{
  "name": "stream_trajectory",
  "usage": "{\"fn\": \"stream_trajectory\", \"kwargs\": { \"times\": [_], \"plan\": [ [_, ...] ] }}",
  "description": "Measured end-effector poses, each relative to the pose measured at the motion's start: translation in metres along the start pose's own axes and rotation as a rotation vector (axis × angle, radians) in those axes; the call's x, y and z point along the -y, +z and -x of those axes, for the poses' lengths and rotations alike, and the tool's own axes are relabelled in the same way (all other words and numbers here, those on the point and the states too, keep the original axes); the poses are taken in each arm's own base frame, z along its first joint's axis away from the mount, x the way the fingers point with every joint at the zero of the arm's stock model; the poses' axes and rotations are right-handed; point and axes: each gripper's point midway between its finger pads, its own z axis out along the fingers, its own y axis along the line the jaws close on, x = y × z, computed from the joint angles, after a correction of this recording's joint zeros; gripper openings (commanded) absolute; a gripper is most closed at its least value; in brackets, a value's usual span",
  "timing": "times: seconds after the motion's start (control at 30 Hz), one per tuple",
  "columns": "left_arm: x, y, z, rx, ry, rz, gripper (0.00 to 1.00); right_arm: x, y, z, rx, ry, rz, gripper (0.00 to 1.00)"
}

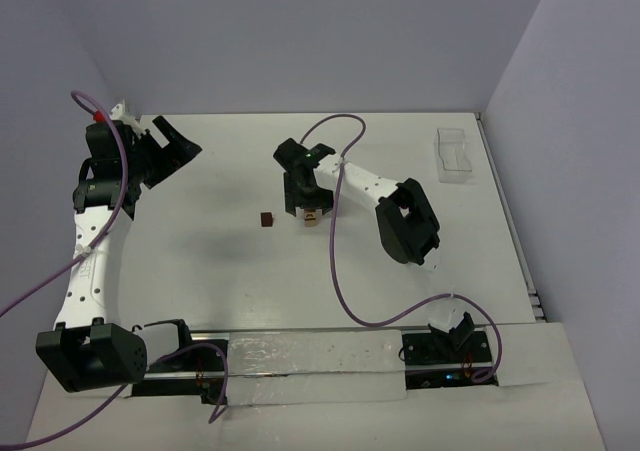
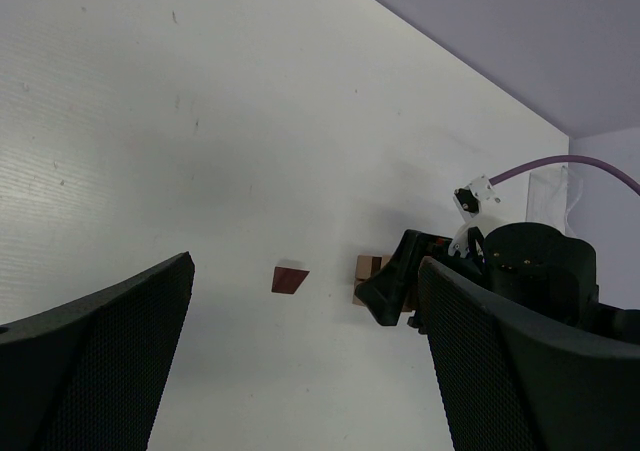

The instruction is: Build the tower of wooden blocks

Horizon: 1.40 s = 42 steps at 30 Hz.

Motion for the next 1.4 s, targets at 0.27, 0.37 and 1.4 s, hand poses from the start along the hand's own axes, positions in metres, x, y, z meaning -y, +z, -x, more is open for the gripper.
{"fn": "stream_trajectory", "kwargs": {
  "times": [0.27, 0.37, 1.4],
  "plan": [
    [0.0, 0.0, 0.0, 0.0, 0.0, -0.001, 0.99, 0.001, -0.002, 0.002, 0.008, -0.005, -0.001, 0.79],
    [0.0, 0.0, 0.0, 0.0, 0.0, -0.001, 0.99, 0.001, -0.008, 0.006, 0.026, -0.008, 0.002, 0.79],
    [0.0, 0.0, 0.0, 0.0, 0.0, -0.002, 0.99, -0.009, -0.046, 0.024, 0.151, -0.06, 0.008, 0.66]
  ]
}}
